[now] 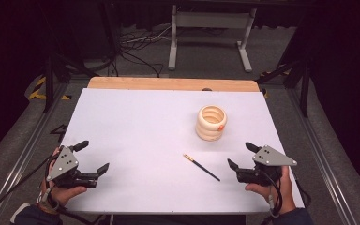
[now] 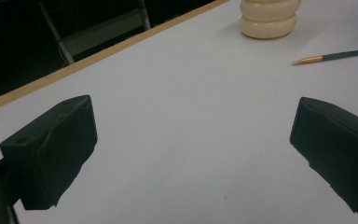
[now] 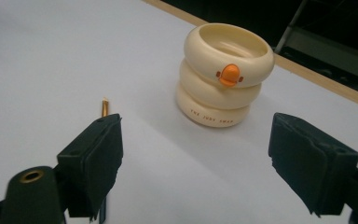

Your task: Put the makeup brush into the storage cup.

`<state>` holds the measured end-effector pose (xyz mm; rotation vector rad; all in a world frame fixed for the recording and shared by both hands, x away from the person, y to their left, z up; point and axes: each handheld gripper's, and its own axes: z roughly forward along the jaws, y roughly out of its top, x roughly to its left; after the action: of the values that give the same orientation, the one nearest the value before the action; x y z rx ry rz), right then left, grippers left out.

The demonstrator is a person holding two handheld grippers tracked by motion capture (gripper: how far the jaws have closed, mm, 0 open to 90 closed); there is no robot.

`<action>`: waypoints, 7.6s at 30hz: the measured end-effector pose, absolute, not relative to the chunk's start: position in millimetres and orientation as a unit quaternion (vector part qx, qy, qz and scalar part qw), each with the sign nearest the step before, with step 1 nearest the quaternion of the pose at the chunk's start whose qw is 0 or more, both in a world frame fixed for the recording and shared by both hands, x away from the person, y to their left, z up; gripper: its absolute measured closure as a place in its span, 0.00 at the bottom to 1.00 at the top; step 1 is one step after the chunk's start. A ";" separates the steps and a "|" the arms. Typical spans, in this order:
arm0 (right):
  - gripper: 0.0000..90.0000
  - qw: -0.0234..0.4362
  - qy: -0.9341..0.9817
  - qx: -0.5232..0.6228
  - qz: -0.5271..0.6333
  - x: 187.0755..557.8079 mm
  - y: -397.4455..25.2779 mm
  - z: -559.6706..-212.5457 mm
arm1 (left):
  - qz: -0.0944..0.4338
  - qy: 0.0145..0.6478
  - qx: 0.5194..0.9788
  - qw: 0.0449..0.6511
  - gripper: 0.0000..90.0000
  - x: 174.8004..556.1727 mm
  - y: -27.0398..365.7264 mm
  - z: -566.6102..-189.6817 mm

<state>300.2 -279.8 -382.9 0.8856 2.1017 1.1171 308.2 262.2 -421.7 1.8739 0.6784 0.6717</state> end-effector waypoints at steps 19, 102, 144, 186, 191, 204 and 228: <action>0.34 0.253 0.868 0.275 0.328 329.5 -234.9 -360.3 | 0.261 0.283 0.777 0.498 0.02 310.7 262.0 -424.6; 0.94 0.064 0.949 0.259 0.166 399.7 -152.2 -402.2 | 0.248 0.291 0.785 0.487 0.04 313.3 260.9 -429.2; 0.94 0.193 0.850 0.263 0.414 379.4 -178.0 -333.3 | 0.251 0.294 0.778 0.495 0.04 313.6 263.5 -428.6; 0.94 0.321 0.704 0.278 0.570 391.4 -212.7 -304.1 | 0.258 0.289 0.778 0.495 0.04 313.3 265.2 -428.3; 0.94 0.334 0.691 0.284 0.575 394.6 -218.1 -304.5 | 0.259 0.289 0.778 0.494 0.04 313.6 264.9 -428.7; 0.94 0.364 0.659 0.304 0.583 407.9 -232.4 -311.2 | 0.260 0.287 0.780 0.492 0.04 314.0 264.9 -429.1; 0.94 0.363 0.624 0.331 0.607 425.9 -234.5 -347.0 | 0.255 0.283 0.783 0.491 0.04 313.6 264.3 -429.8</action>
<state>425.9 -234.5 -347.0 0.8533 1.6068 1.5638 313.6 264.3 -429.8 1.9014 0.6877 0.6181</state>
